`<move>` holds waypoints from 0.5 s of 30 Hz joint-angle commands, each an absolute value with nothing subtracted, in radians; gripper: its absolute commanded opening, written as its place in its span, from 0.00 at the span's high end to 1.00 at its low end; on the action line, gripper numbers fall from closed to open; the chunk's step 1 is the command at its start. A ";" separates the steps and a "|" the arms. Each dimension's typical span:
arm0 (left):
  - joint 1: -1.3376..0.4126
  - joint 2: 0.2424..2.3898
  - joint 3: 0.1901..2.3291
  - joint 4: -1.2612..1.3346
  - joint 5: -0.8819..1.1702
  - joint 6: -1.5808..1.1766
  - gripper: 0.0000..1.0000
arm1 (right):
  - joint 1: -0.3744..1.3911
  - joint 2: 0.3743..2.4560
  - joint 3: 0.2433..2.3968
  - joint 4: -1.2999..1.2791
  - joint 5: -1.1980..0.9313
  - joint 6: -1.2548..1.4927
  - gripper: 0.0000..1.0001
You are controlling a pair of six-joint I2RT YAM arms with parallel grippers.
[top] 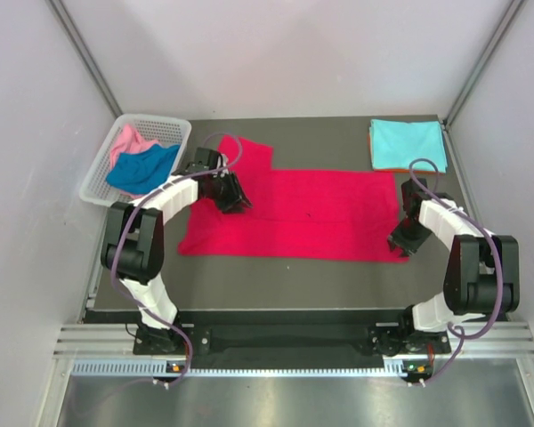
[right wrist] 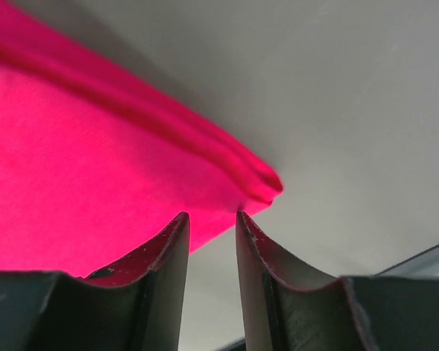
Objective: Fold and stack the t-shirts
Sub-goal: Fold the tshirt
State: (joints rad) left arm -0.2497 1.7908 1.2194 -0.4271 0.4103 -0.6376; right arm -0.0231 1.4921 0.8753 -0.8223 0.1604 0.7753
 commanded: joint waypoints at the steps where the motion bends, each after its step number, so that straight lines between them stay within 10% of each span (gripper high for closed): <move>1: -0.252 1.697 1.209 -0.373 0.439 -0.638 0.60 | -0.034 1.437 0.847 -0.773 0.256 0.848 0.68; 8: -0.252 1.671 1.187 -0.397 0.410 -0.618 0.60 | -0.034 1.431 0.761 -0.750 0.307 0.887 0.70; 15: -0.252 1.654 1.169 -0.434 0.305 -0.612 0.60 | -0.034 1.367 0.718 -0.782 0.356 0.899 1.00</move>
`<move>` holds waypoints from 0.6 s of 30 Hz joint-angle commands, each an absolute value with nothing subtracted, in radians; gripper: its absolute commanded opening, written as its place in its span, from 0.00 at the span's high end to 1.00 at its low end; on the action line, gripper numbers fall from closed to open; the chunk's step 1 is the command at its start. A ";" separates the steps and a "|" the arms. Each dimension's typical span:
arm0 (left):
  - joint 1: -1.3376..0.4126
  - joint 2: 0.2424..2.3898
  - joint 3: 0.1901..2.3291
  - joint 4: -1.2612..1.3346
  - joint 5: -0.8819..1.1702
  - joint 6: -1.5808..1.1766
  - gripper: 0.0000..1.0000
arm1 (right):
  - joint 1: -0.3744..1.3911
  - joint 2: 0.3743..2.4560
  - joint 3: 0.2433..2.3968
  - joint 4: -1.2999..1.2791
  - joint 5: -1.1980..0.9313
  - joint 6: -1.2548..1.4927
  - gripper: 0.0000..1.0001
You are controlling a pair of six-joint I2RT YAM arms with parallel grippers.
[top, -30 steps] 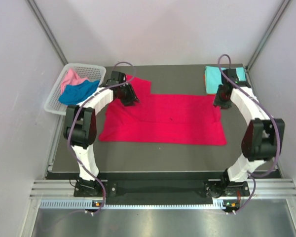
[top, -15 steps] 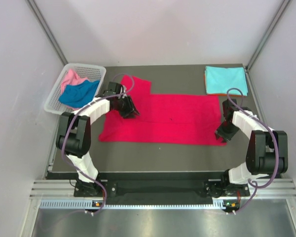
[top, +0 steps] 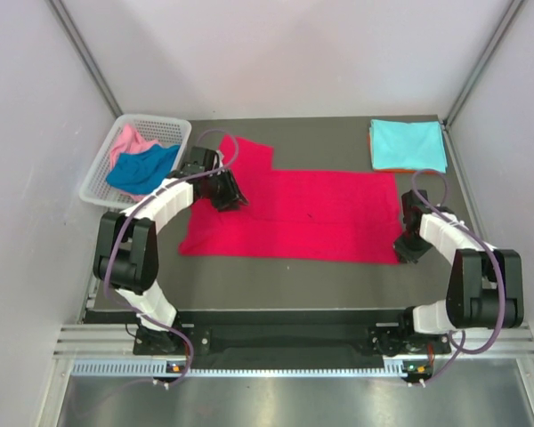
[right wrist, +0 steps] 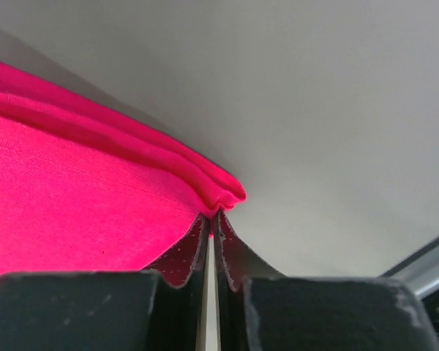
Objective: Fold and stack the t-shirts
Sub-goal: Fold the tshirt
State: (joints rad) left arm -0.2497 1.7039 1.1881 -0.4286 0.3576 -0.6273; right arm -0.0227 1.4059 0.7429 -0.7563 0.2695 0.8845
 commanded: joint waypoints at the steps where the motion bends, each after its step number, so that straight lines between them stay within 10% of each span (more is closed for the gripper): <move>1: -0.252 1.648 1.166 -0.434 0.292 -0.615 0.60 | -0.034 1.358 0.715 -0.793 0.365 0.900 1.00; 8: -0.252 1.635 1.170 -0.462 0.232 -0.595 0.60 | -0.034 1.302 0.689 -0.828 0.383 0.934 1.00; 18: -0.152 1.654 1.345 -0.479 0.253 -0.526 0.57 | -0.034 1.322 1.013 -0.924 0.287 0.740 0.66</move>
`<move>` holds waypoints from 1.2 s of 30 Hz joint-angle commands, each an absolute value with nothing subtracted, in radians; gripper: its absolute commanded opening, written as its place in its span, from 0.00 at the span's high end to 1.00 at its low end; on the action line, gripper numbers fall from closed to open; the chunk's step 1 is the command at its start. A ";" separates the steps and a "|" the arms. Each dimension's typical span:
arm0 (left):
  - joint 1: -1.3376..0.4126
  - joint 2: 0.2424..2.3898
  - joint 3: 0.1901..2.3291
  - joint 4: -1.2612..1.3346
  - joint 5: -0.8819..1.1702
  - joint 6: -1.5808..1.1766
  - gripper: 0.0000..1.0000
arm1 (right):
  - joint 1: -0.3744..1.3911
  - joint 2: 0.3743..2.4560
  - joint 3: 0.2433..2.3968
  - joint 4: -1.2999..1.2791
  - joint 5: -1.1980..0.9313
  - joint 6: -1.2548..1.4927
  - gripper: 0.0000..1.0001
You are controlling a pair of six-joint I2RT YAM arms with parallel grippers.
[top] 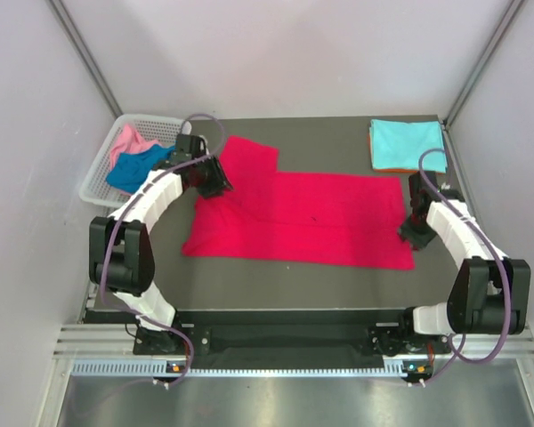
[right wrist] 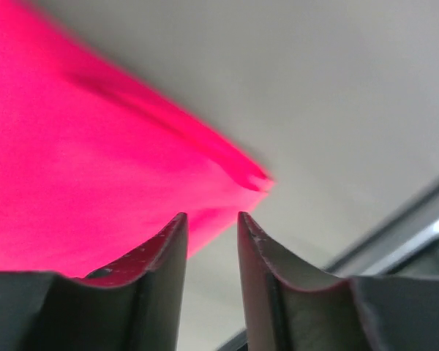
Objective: Fold and stack the t-shirts
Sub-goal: Fold the tshirt
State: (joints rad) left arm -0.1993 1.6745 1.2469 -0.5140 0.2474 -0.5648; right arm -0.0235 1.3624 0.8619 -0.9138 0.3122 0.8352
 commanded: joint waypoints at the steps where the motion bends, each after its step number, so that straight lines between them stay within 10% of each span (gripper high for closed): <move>1: -0.144 1.684 1.401 -0.474 0.258 -0.520 0.57 | -0.034 1.325 1.040 -0.913 0.240 0.720 0.63; 8: -0.135 1.885 1.695 -0.488 0.181 -0.440 0.53 | 0.037 1.400 1.132 -0.603 -0.072 0.503 0.44; 17: -0.095 2.247 2.094 -0.557 0.111 -0.354 0.60 | 0.172 1.692 1.399 -0.454 -0.108 0.439 0.48; 36: -0.025 2.545 2.172 -0.299 0.316 -0.456 0.52 | 0.221 1.677 1.341 -0.429 -0.144 0.388 0.47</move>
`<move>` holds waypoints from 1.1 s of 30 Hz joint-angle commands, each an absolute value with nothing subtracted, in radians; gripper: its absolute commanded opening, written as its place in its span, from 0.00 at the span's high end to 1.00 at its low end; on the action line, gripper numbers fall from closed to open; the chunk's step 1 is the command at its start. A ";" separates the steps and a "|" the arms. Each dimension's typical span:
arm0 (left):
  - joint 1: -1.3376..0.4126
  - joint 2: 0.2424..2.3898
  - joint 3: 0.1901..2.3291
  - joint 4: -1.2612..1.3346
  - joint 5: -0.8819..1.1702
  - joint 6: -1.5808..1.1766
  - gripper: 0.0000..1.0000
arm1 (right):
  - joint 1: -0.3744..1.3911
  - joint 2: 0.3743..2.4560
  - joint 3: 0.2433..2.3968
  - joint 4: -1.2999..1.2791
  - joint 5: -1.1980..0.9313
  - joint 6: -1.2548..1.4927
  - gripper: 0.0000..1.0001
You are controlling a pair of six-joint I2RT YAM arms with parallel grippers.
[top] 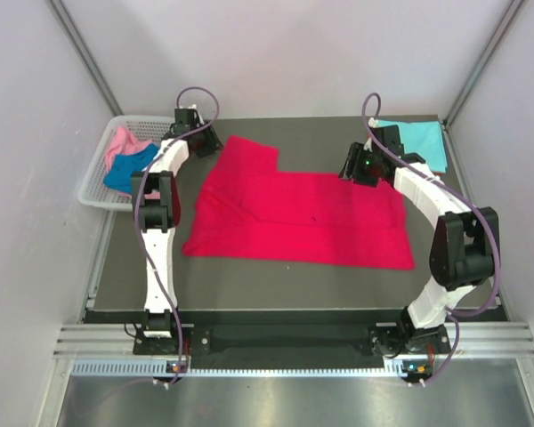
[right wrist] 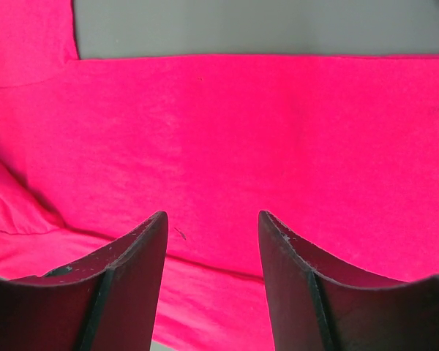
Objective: Fold and stack the t-shirts
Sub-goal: Fold the tshirt
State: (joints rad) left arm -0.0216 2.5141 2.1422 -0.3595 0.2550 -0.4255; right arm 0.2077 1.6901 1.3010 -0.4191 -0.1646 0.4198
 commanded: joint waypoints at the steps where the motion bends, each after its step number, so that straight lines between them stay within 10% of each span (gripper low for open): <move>1: -0.025 2.551 2.171 -0.296 0.318 -0.459 0.52 | 0.219 1.680 1.342 -0.433 -0.141 0.384 0.47; 15: -0.048 2.597 2.161 -0.232 0.374 -0.506 0.64 | 0.219 1.712 1.371 -0.460 -0.138 0.379 0.47; 22: -0.049 2.569 2.161 -0.117 0.423 -0.571 1.00 | 0.218 1.691 1.365 -0.462 -0.135 0.382 0.47; 33: -0.071 2.503 2.140 0.158 0.558 -0.701 1.00 | 0.216 1.657 1.316 -0.431 -0.135 0.390 0.47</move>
